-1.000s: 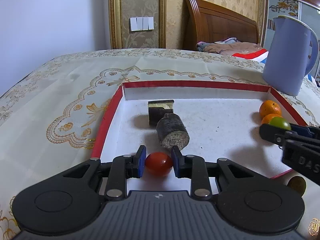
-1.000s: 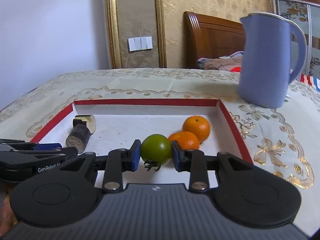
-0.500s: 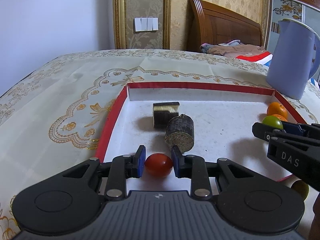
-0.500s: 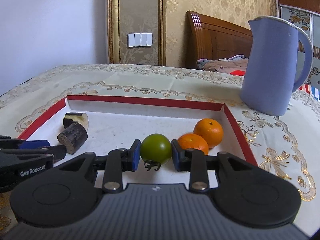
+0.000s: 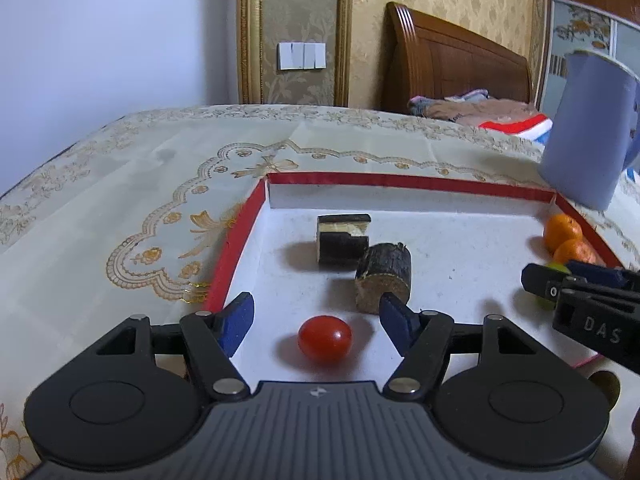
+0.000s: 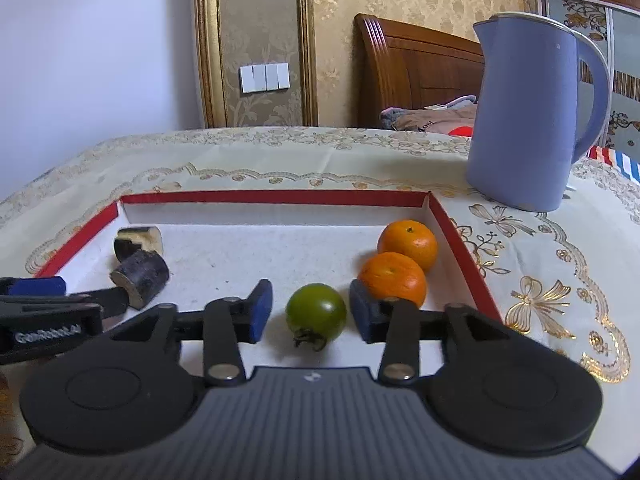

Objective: Organize fruits
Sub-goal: 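Withdraw both tools from the box toward the remaining fruits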

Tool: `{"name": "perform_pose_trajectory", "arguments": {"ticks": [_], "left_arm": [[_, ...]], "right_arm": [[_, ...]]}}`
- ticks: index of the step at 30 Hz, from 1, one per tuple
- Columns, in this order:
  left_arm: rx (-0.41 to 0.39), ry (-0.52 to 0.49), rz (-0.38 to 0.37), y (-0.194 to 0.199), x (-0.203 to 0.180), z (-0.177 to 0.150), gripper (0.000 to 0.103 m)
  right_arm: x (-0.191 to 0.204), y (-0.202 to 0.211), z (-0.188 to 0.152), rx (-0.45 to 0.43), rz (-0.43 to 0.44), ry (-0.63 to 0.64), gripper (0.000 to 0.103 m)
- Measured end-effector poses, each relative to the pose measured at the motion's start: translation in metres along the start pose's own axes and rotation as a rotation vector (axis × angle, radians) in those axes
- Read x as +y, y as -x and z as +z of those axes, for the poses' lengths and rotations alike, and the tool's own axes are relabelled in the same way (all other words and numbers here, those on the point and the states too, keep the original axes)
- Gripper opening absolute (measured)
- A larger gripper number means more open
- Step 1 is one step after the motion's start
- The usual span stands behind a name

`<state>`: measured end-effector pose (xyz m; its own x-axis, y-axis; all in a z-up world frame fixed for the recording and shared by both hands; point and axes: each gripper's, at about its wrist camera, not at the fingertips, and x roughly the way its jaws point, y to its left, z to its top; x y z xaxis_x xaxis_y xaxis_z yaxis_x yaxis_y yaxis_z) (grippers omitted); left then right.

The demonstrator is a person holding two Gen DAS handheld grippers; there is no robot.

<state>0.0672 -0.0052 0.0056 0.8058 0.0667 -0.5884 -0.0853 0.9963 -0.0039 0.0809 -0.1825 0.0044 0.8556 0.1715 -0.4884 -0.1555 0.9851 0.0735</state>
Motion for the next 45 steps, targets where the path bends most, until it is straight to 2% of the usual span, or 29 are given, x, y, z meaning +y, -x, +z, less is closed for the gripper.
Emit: {"name": "perform_pose_trajectory", "arguments": {"ticks": [6, 7, 12, 15, 18, 21, 24, 28, 29, 32, 33, 36, 42, 45], "left_arm": [[-0.041, 0.004, 0.013, 0.008, 0.001, -0.001, 0.07], [-0.049, 0.008, 0.017, 0.009, 0.002, -0.001, 0.075], [-0.083, 0.011, 0.018, 0.017, 0.004, -0.003, 0.076], [-0.122, 0.001, 0.016, 0.028, 0.003, -0.006, 0.076], [-0.19, -0.013, 0.012, 0.041, 0.002, -0.009, 0.077], [-0.219, -0.026, -0.018, 0.052, 0.002, -0.012, 0.078], [-0.208, -0.019, -0.092, 0.061, 0.006, -0.014, 0.078], [-0.143, -0.005, -0.264, 0.068, 0.015, -0.024, 0.078], [-0.136, -0.004, -0.286, 0.069, 0.016, -0.028, 0.078], [-0.157, -0.059, -0.287, 0.072, 0.011, -0.046, 0.078], [-0.159, -0.087, -0.269, 0.074, 0.006, -0.048, 0.078], [-0.169, -0.132, -0.277, 0.076, -0.001, -0.05, 0.078], [-0.172, -0.148, -0.283, 0.078, -0.001, -0.051, 0.078], [-0.157, -0.16, -0.32, 0.079, -0.002, -0.053, 0.078]], "right_arm": [[-0.003, 0.015, -0.004, -0.068, -0.031, -0.023, 0.073], [-0.004, 0.017, -0.004, -0.078, -0.036, -0.028, 0.074], [-0.006, 0.027, -0.007, -0.112, -0.053, -0.036, 0.075], [-0.01, 0.037, -0.01, -0.143, -0.072, -0.052, 0.086], [-0.015, 0.05, -0.014, -0.18, -0.097, -0.082, 0.091], [-0.02, 0.059, -0.017, -0.188, -0.105, -0.096, 0.092], [-0.025, 0.066, -0.021, -0.199, -0.111, -0.108, 0.092], [-0.03, 0.07, -0.025, -0.18, -0.105, -0.132, 0.094], [-0.031, 0.069, -0.025, -0.172, -0.103, -0.134, 0.096], [-0.032, 0.069, -0.026, -0.172, -0.106, -0.144, 0.097], [-0.033, 0.069, -0.026, -0.173, -0.107, -0.146, 0.097], [-0.032, 0.07, -0.027, -0.173, -0.111, -0.151, 0.098], [-0.034, 0.072, -0.028, -0.184, -0.116, -0.163, 0.101], [-0.034, 0.072, -0.028, -0.18, -0.115, -0.165, 0.101]]}}
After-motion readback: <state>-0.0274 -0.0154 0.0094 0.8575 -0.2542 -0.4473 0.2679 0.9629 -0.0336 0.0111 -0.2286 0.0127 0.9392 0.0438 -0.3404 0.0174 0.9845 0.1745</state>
